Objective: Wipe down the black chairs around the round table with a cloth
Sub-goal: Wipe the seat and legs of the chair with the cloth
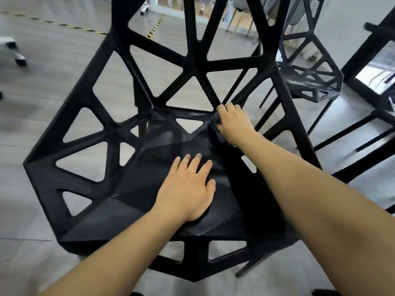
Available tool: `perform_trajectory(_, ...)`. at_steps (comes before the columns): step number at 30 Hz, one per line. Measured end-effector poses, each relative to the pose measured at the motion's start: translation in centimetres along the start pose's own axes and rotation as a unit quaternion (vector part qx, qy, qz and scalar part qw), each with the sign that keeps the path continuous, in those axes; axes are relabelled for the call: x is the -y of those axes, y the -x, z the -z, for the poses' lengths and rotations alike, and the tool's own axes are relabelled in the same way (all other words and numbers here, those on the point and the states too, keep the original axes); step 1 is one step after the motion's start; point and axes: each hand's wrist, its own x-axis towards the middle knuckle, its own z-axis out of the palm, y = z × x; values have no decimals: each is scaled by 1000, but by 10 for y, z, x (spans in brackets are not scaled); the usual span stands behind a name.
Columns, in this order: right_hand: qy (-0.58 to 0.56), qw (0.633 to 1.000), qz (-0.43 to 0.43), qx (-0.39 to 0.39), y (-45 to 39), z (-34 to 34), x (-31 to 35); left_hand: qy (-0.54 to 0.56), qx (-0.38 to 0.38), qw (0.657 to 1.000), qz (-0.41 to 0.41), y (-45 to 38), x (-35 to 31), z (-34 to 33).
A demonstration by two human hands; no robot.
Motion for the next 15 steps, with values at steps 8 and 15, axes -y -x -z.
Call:
perform_trajectory(8,-9,1000,-12,2,-6,-2,7,14,-2,1000,3,-4,4,-3)
perform_trajectory(15,53,998,27,33,90,24,-10,13,13,1000,7,-6,3,2)
